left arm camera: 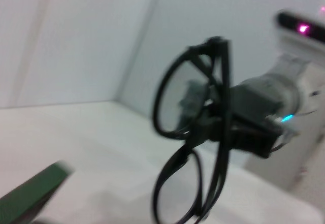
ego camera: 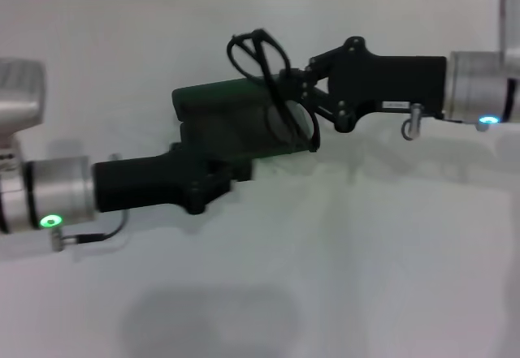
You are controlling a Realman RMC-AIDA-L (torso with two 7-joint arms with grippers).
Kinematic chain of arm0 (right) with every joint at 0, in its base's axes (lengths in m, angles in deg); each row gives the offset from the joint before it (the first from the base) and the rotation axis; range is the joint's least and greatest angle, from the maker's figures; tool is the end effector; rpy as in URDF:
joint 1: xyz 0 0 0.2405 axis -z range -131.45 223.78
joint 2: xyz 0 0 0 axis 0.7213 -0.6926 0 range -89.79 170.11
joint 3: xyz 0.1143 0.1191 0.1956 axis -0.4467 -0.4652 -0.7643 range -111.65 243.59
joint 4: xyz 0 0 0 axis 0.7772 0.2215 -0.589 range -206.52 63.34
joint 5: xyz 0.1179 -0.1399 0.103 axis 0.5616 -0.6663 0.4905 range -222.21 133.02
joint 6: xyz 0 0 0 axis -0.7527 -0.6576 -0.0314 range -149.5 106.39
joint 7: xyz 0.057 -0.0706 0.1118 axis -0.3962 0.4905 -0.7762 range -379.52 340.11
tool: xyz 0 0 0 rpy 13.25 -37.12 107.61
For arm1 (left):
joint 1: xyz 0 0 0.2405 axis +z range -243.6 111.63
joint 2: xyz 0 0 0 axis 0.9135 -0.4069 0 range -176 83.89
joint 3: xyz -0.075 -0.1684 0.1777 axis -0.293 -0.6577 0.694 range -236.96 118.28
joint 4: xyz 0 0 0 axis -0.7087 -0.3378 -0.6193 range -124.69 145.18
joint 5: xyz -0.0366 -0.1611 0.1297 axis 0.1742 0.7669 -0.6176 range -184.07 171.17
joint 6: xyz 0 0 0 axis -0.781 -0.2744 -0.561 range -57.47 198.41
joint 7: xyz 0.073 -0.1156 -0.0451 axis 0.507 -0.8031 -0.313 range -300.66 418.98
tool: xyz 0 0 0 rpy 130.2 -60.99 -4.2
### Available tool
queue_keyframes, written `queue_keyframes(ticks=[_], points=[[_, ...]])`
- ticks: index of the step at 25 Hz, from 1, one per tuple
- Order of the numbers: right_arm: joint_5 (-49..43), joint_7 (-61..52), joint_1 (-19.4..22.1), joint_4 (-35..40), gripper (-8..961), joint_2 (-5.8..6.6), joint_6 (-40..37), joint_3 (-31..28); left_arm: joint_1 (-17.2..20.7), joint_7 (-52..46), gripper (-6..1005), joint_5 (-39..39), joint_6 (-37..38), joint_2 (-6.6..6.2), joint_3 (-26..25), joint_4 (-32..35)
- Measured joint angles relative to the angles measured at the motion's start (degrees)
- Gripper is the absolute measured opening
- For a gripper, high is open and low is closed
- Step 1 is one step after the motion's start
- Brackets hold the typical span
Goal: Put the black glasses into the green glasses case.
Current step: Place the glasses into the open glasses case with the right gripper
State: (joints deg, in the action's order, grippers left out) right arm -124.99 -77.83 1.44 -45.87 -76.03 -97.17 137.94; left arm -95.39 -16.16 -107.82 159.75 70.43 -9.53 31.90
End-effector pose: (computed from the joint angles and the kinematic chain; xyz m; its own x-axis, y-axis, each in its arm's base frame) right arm 0.1539 0.3832 -0.0477 0.8410 0.0995 -0.5319 -0.0365 -0.9703 -0.2392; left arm -0.2684 0.3012 -0.0328 0.6732 0.4546 0.5832 0.5322 -0.8455 0.0448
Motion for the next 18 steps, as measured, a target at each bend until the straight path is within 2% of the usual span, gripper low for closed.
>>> queue_keyframes(ticks=[4, 10, 18], points=[[0.2, 4.5, -0.3, 3.7, 44, 0.0, 4.8, 6.0, 3.1, -1.0, 1, 0.0, -2.3, -1.51, 0.0, 1.4], [0.0, 6.4, -0.9, 9.6, 55, 0.0, 15.6, 16.7, 5.1, -1.8, 1, -0.1, -1.2, -3.05, 0.4, 1.8], [0.1, 7.3, -3.8, 10.4, 69, 0.0, 25.6, 26.2, 5.3, -2.0, 1, -0.9, -0.5, -2.82, 0.5, 1.8]])
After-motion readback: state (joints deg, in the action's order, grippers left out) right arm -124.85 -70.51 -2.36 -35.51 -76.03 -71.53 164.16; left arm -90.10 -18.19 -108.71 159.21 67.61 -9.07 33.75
